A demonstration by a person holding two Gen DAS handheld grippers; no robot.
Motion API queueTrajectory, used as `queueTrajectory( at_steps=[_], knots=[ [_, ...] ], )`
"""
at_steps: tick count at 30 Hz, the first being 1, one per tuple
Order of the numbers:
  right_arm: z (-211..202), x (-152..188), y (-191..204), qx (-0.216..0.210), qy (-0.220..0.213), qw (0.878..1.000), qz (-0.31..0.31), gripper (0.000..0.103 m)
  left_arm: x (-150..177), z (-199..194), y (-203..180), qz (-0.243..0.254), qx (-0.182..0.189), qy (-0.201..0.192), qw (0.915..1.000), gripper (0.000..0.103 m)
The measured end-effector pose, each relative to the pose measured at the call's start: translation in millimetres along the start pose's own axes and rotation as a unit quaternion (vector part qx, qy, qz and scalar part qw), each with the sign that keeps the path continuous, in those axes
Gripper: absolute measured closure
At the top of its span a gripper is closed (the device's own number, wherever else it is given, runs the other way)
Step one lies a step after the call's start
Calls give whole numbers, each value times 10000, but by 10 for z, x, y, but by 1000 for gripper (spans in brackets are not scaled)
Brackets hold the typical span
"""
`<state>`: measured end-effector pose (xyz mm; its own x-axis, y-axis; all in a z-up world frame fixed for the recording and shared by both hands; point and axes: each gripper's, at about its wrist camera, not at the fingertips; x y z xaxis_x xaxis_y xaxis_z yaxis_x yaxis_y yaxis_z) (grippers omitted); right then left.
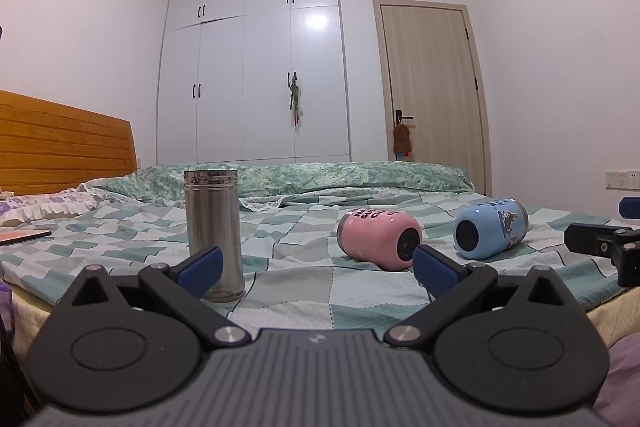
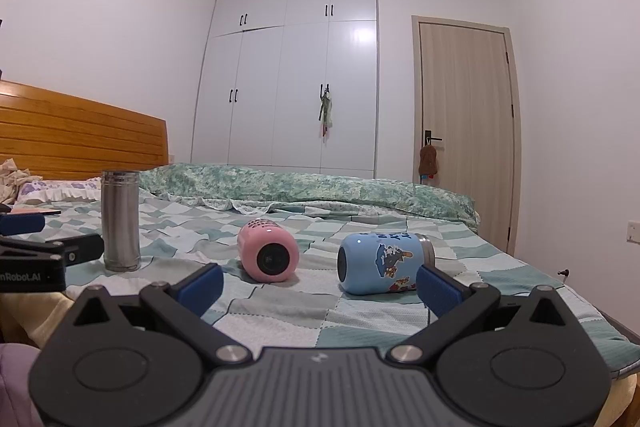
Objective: Flip cup upright
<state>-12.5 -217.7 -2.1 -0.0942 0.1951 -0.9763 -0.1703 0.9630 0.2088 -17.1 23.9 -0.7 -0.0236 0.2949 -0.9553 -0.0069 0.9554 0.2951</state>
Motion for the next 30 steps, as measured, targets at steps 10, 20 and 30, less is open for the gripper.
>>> queueTrajectory(
  at_steps=[10, 20, 30],
  knots=[
    [8, 4, -5, 0, -12, 10000, -8, 0, 0, -4, 6, -9, 5, -4, 10000, 0],
    [7, 9, 2, -1, -19, 10000, -15, 0, 1, -10, 7, -19, 13, -23, 10000, 0],
    [10, 11, 4, 0, -16, 10000, -18, 0, 9, -21, 1, -69, 2, -54, 10000, 0]
  ],
)
Point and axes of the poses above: each gripper's, at about its wrist camera, not at the fingertips, and z roughly the way its jaws point, y to its left, x to its underside, and after that the axes turned 14 degrees about z, right-handed
